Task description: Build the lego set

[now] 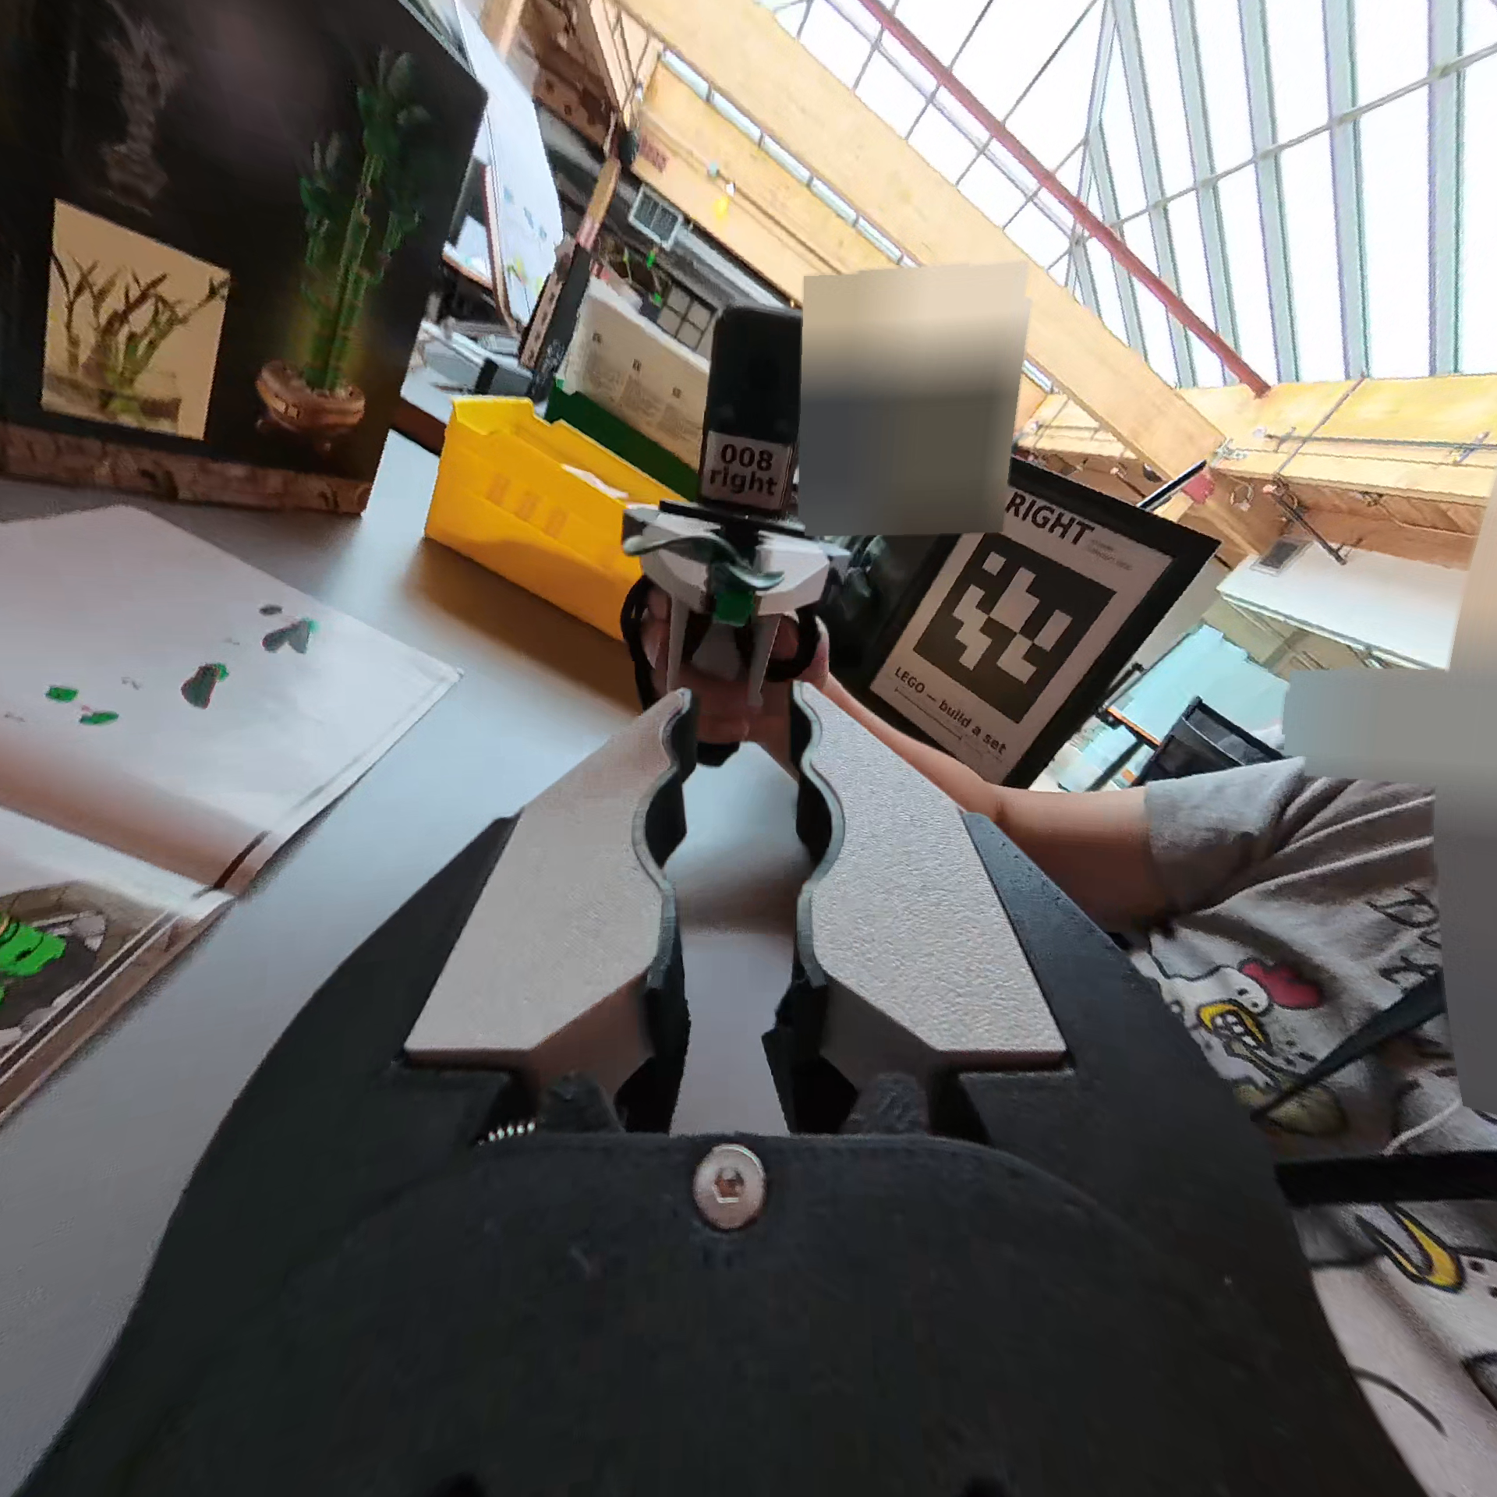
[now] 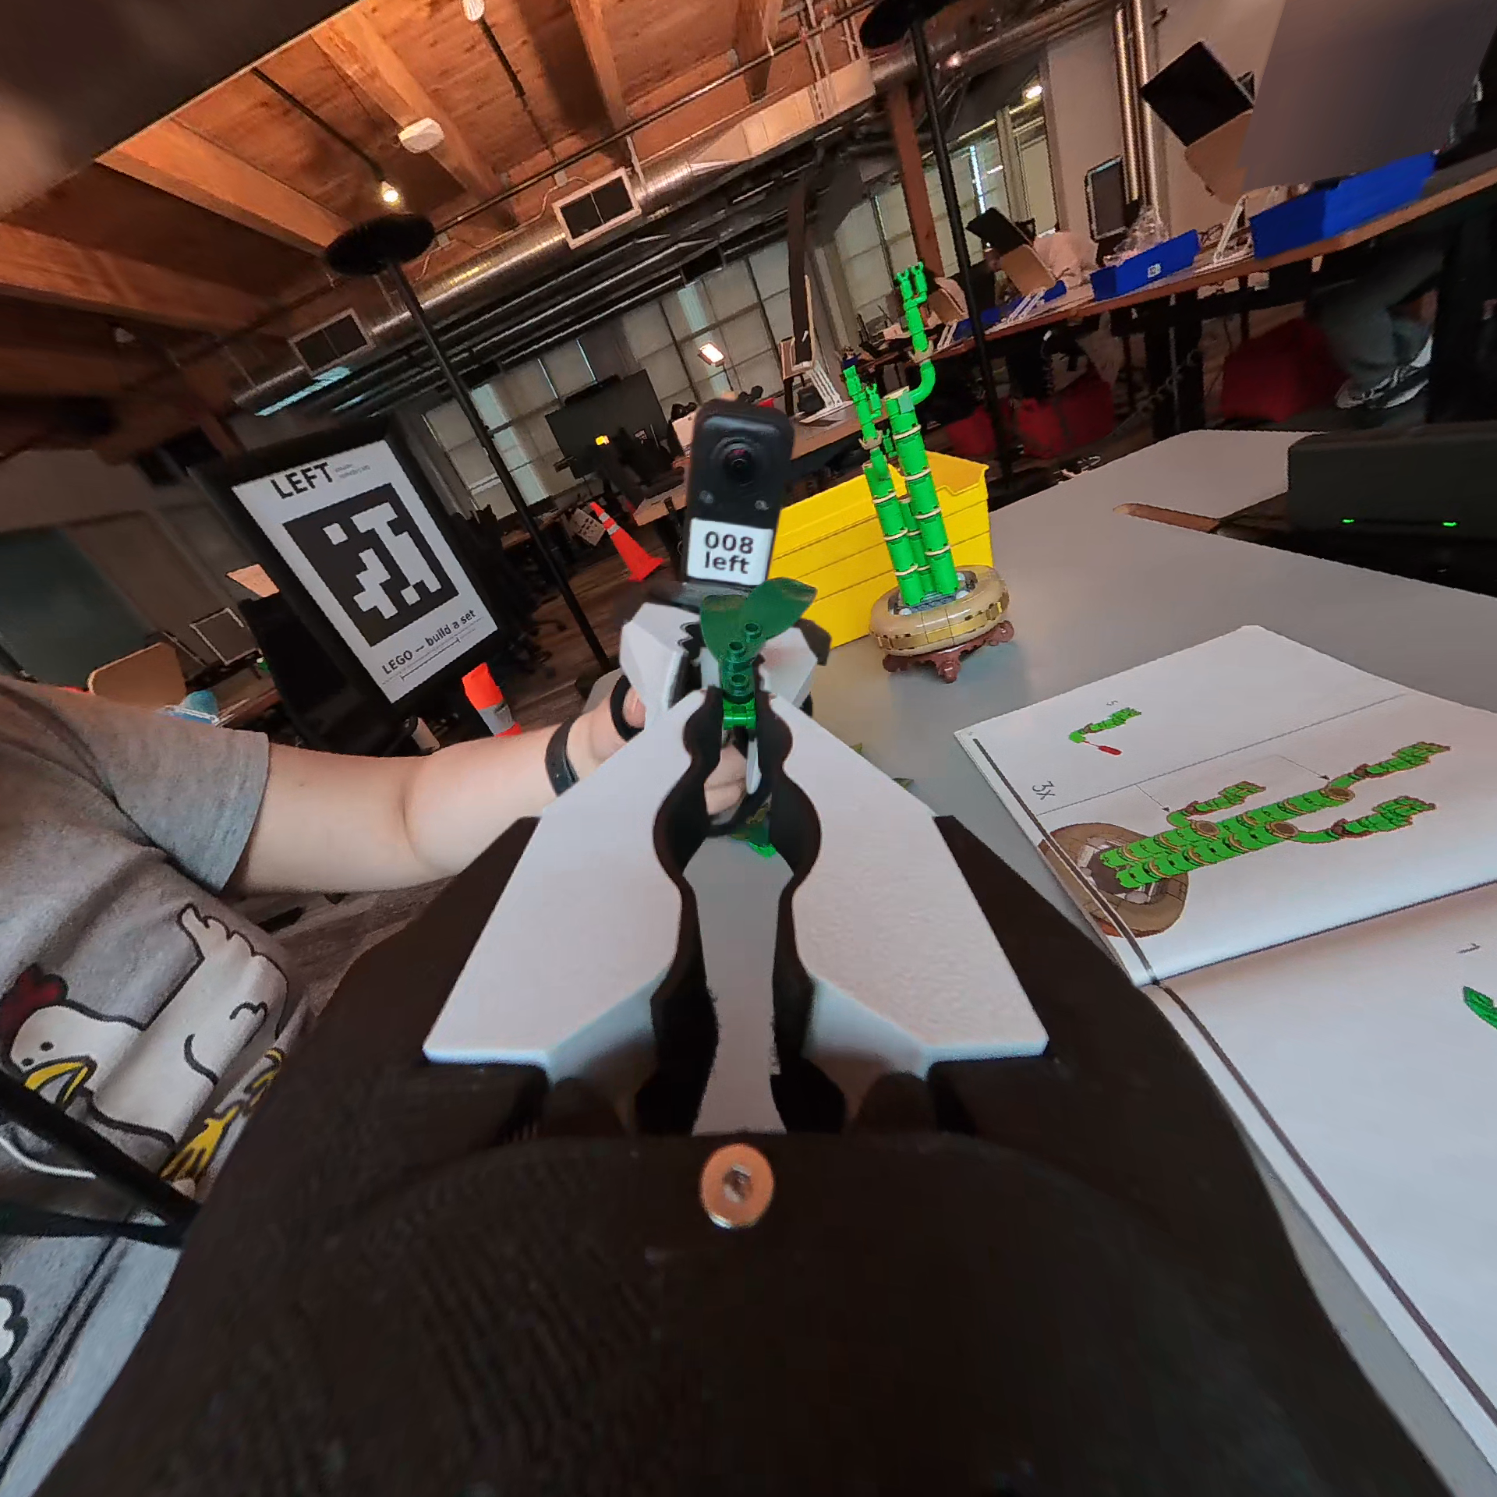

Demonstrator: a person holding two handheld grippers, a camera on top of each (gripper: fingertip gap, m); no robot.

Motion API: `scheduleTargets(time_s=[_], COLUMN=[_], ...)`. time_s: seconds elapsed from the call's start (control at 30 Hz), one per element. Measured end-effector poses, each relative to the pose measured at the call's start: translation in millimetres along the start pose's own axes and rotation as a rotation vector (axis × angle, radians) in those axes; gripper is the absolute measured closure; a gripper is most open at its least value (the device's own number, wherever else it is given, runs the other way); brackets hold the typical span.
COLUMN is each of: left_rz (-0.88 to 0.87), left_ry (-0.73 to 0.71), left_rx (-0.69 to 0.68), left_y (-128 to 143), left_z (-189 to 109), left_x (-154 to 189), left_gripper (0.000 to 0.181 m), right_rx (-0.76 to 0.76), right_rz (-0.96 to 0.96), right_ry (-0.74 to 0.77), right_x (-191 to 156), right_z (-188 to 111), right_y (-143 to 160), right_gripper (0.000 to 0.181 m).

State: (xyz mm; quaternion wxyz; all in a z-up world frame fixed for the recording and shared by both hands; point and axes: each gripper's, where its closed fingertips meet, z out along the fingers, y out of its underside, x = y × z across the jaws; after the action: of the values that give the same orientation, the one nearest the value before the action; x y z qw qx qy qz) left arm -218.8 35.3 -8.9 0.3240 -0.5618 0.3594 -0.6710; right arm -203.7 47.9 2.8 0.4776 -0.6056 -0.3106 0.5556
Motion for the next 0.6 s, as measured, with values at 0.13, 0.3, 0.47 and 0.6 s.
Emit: scheduleTargets(time_s=[0.13, 0.3, 0.47, 0.6], left_rz=[0.066, 0.172, 0.213, 0.209], left_ry=[-0.052, -0.097, -0.107, -0.077], left_rx=[0.079, 0.092, 0.119, 0.128], left_y=[-8.9, -11.0, -13.0, -13.8], left_z=[2.9, 4.2, 4.8, 4.8], left_x=[2.9, 5.8, 9.7, 14.2], left_gripper=[0.160, 0.163, 0.173, 0.176], right_rx=[0.015, 0.009, 0.040, 0.056], right_rz=[0.015, 0.023, 0.059, 0.069], right_ry=[-0.013, -0.022, -0.057, -0.115], right_x=[-5.1, -7.6, -11.4, -17.5], right_z=[6.8, 12.9, 14.7, 14.0], right_y=[0.2, 4.0, 1.8, 0.4], right_gripper=[0.176, 0.176, 0.176, 0.176])
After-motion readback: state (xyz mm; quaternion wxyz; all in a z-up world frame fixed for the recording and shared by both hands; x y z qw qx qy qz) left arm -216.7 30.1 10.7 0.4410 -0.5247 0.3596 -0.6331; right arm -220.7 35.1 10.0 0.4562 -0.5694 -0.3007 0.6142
